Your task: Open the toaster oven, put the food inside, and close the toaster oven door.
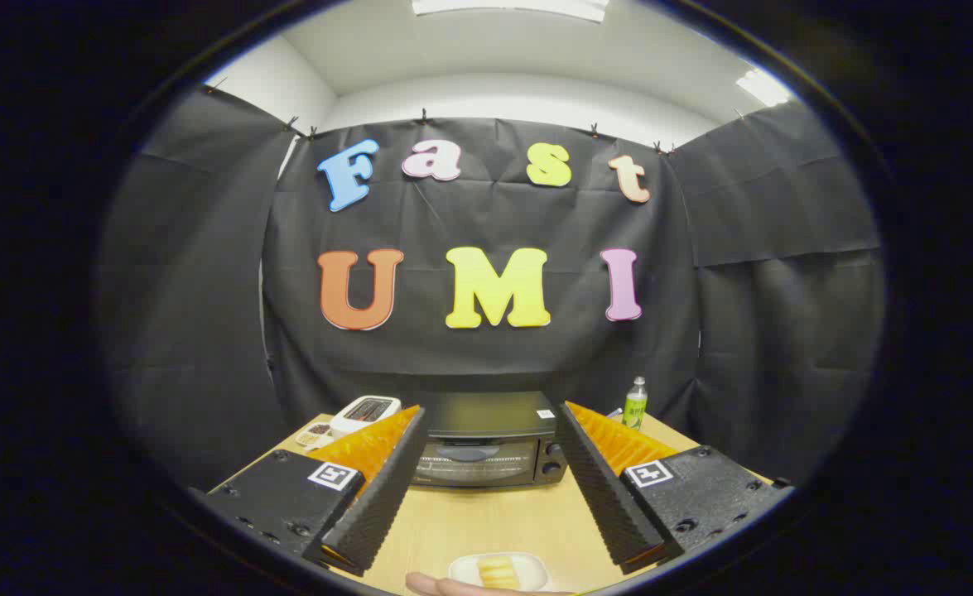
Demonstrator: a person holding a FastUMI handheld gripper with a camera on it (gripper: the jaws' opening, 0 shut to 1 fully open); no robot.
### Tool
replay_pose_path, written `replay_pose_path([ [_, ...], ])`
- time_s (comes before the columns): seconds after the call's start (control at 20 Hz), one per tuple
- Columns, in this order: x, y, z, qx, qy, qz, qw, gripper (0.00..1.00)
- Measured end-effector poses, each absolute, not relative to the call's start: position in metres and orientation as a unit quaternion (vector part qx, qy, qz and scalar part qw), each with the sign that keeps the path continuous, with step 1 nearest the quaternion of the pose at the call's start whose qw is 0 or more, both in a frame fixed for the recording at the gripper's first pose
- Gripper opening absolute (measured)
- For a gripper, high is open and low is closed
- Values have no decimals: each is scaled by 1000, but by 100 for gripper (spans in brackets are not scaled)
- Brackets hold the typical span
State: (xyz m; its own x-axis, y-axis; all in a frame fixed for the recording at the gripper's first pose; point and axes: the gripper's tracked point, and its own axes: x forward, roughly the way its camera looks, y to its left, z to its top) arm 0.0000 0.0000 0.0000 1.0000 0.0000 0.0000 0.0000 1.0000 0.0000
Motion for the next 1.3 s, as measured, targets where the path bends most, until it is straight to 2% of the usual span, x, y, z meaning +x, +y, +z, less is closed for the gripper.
replay_pose_path([
  [0.75, 6, -4, -4, -10, 3, 0, 1000, 100],
  [0.9, 31, -3, -4, -20, -17, 4, 1000, 100],
  [1.3, 121, -2, -44, -38, -7, 16, 999, 100],
])
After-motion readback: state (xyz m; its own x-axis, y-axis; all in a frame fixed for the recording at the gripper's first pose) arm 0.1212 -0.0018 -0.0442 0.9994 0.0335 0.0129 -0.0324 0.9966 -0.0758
